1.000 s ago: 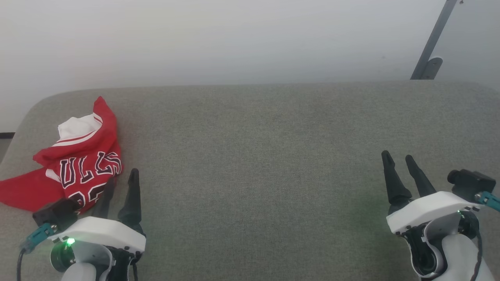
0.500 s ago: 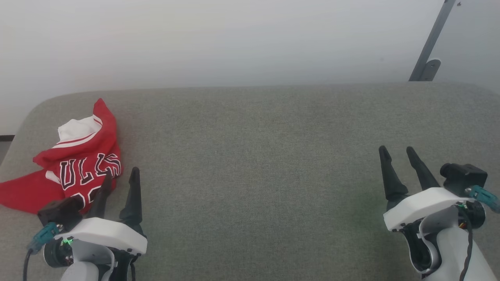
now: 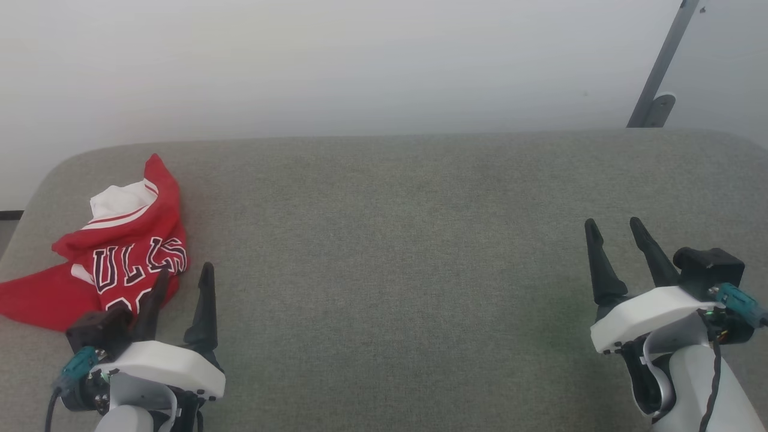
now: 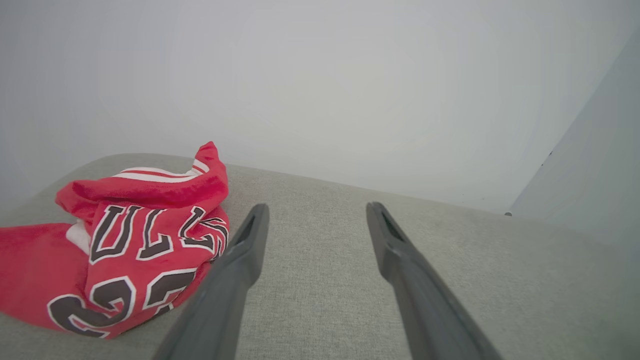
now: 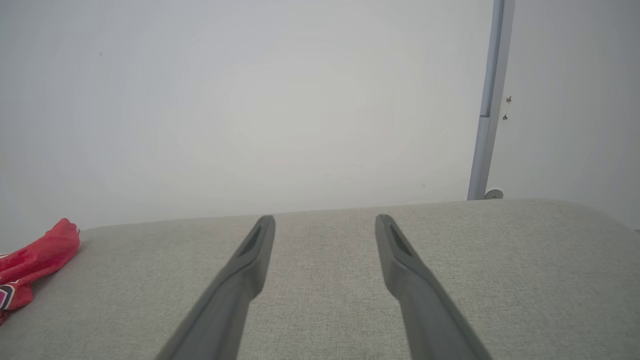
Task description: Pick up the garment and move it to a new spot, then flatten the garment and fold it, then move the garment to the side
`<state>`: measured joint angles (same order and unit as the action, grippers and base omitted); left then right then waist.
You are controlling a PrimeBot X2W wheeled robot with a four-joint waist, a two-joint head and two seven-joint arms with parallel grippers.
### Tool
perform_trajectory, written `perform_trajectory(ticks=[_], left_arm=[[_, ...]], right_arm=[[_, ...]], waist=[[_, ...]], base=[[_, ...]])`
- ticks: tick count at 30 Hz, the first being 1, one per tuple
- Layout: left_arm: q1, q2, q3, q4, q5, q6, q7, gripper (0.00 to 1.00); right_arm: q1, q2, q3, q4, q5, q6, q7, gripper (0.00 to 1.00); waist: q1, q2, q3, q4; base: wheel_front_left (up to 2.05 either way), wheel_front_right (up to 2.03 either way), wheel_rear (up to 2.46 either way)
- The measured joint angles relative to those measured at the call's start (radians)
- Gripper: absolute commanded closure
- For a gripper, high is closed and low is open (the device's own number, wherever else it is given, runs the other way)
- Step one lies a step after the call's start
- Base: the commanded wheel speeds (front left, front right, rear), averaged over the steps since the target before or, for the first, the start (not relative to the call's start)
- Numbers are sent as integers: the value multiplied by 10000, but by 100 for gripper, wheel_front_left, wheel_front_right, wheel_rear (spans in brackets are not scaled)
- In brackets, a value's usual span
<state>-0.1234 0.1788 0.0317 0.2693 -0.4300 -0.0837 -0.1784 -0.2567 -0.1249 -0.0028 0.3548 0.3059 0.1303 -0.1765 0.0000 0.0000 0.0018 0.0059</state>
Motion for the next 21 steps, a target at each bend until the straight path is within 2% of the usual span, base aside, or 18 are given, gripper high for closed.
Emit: perform_trajectory(ticks=[21], left_arm=[[-58, -23, 130, 717, 1342, -389, -437, 0]], right_arm=[[-63, 77, -297, 314, -886, 2, -443, 0]], waist=[[0, 0, -40, 123]], base=[[0, 0, 0]])
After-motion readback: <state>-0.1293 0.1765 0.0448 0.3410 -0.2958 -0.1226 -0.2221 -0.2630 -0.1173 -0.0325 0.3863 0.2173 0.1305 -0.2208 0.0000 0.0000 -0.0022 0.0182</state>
